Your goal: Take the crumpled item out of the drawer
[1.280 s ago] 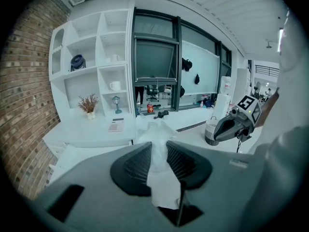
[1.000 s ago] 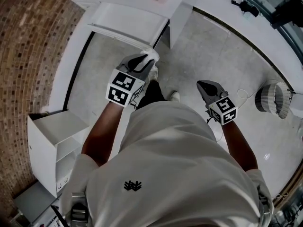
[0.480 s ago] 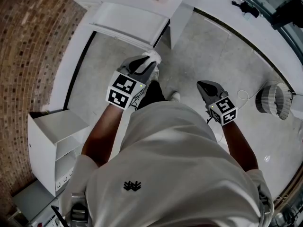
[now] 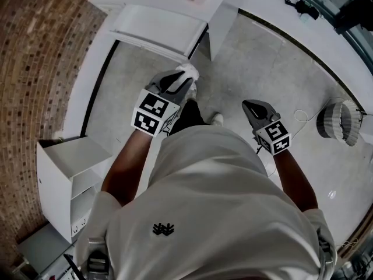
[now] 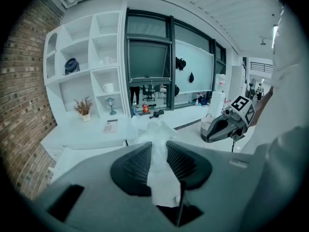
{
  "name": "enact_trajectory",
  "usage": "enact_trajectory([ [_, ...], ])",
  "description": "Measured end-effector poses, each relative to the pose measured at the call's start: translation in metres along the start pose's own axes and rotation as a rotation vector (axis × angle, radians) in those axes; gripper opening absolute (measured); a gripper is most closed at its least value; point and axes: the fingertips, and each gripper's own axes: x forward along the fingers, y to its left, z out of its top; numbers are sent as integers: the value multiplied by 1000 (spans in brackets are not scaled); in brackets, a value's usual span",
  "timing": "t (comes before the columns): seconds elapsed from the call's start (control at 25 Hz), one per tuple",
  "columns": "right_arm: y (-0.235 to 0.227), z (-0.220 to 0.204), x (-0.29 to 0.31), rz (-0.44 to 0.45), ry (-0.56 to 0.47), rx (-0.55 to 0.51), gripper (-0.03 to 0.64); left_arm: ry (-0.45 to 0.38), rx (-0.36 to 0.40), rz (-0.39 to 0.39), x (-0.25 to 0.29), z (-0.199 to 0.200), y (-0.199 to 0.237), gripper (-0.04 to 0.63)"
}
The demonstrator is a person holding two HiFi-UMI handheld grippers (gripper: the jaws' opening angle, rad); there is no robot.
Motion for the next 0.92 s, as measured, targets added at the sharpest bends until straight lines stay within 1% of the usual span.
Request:
enact_trajectory([
  [0.24,-9,-6,-4,-23,13,14,12,0,14,-17,11,8,0,102],
  [0.36,-13,-4,-4,-33,2,21,12,0,19,-27,15,12,1,102],
  [0.56,-20,0,3,-30,-3,21,12,4,22,-35,23,15,6,103],
  [0.92,-34,12,33,-6,20,9,12,15,19,-23,35,18,38,102],
])
